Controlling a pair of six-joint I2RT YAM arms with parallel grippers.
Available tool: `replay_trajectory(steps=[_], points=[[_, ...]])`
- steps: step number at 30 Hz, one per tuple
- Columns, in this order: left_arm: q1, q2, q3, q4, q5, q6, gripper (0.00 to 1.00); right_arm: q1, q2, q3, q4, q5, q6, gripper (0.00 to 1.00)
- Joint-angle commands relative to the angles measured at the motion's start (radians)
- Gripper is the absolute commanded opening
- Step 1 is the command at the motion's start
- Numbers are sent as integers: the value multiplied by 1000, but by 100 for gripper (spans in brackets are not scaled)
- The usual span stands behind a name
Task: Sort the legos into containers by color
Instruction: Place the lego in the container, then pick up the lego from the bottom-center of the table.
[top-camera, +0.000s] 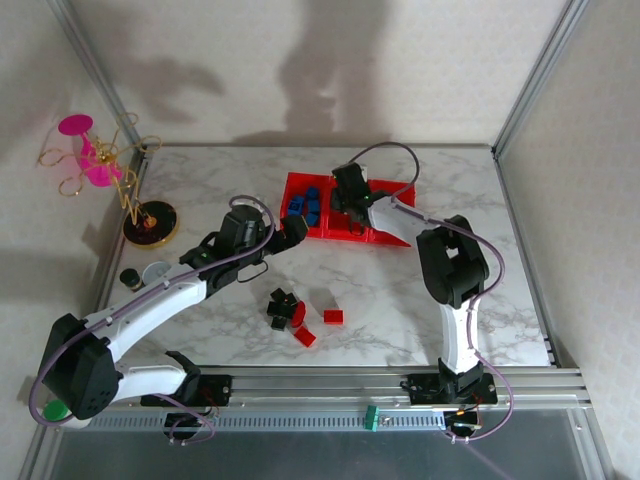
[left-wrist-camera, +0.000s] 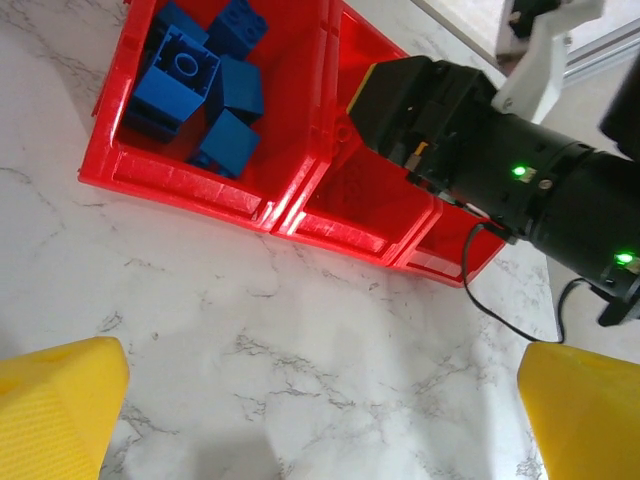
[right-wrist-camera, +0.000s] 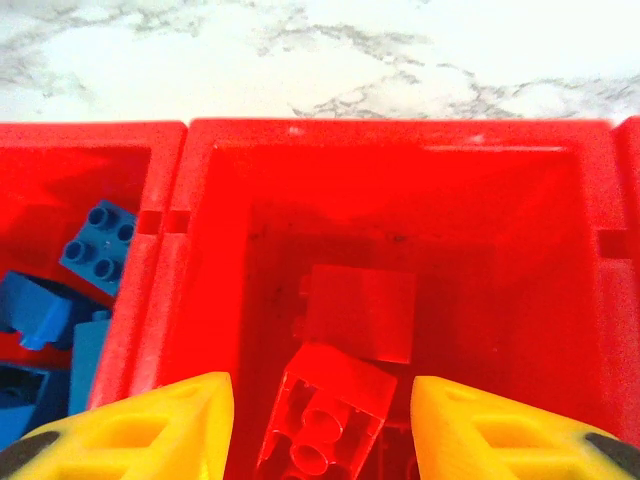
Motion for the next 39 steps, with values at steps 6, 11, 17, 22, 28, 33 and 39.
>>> replay_trajectory(steps=[6, 11, 17, 22, 28, 33, 39], points=[[-22, -42, 3, 7, 6, 3, 100, 20, -203, -83, -41, -8, 25, 53], [-35, -97, -45, -18, -8, -10, 100, 60, -313, -176, -99, -15, 53, 58], [-57, -206, -125, -47, -46, -29, 100, 135, -459, -309, -161, -29, 87, 63], [-83, -283, -202, -38, -56, -58, 100, 227, -572, -435, -199, -35, 105, 66], [-145, -336, -291, -14, -69, -85, 100, 321, -662, -548, -267, -38, 124, 69], [-225, -353, -339, 7, -117, -120, 100, 419, -723, -633, -288, -50, 151, 72], [-311, -360, -342, -26, -197, -158, 100, 548, -750, -735, -285, -49, 207, 75]])
